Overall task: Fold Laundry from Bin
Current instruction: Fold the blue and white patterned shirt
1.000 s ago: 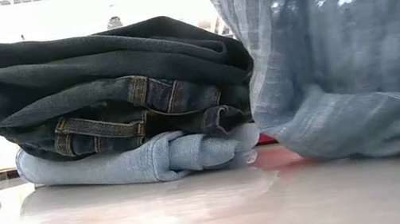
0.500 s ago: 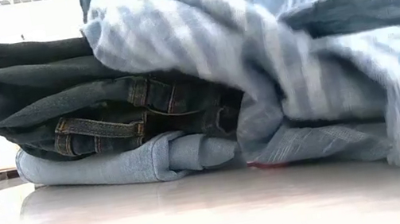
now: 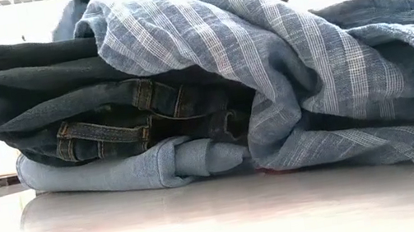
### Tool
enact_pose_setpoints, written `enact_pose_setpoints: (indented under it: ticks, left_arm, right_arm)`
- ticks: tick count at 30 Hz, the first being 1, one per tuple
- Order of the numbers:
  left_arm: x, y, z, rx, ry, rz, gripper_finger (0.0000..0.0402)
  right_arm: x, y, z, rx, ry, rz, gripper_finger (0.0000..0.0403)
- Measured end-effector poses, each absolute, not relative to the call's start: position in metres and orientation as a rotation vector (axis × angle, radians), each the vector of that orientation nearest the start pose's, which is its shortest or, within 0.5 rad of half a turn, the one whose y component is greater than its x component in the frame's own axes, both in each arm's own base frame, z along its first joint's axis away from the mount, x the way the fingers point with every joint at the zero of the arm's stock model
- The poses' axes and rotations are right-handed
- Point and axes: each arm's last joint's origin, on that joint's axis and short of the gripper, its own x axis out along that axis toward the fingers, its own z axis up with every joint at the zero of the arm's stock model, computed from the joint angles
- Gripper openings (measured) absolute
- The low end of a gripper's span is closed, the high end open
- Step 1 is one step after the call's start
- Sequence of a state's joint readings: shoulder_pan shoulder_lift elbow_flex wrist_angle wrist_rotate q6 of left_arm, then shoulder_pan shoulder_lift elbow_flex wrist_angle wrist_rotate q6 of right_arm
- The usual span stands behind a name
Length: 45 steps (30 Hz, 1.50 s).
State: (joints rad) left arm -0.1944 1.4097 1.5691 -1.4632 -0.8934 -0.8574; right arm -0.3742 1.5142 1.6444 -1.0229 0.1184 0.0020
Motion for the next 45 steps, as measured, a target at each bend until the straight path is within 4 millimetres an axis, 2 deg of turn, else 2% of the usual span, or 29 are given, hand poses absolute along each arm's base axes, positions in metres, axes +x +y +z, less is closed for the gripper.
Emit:
enact_pose_setpoints:
  ticks: [4,9,14,17,19,22,25,28,33,45]
  left_arm:
    - [0.234,-0.013,0.362,-0.057,0.852,1.007,0.0000]
    - [0.237,-0.008,0.353,-0.058,0.904,0.993,0.0000]
    - [0.240,-0.008,0.354,-0.047,0.891,0.960,0.0000]
    - [0.241,-0.006,0.354,-0.044,0.892,0.959,0.0000]
    - [0.241,-0.005,0.354,-0.046,0.892,0.963,0.0000]
    - [0.241,-0.004,0.354,-0.048,0.891,0.966,0.0000]
    - [0.241,-0.004,0.354,-0.048,0.890,0.966,0.0000]
    - [0.242,-0.003,0.354,-0.055,0.884,0.968,0.0000]
    - [0.247,-0.001,0.355,-0.099,0.865,0.937,0.0000]
    - [0.250,-0.001,0.356,-0.155,0.851,0.906,0.0000]
  right_arm:
    - [0.275,-0.115,0.381,0.151,1.001,-0.475,0.0091]
    - [0.254,-0.103,0.399,0.212,1.049,-0.506,0.0169]
    - [0.215,-0.074,0.418,0.325,0.996,-0.537,0.0239]
    - [0.198,-0.049,0.414,0.380,0.892,-0.517,0.0259]
    - [0.191,-0.034,0.401,0.404,0.835,-0.494,0.0262]
    - [0.183,-0.020,0.365,0.419,0.800,-0.512,0.0262]
    - [0.178,-0.014,0.326,0.439,0.804,-0.554,0.0261]
    - [0.175,-0.014,0.298,0.431,0.788,-0.591,0.0261]
    - [0.173,-0.018,0.268,0.405,0.766,-0.656,0.0260]
    - [0.185,-0.019,0.220,0.439,0.732,-0.600,0.0260]
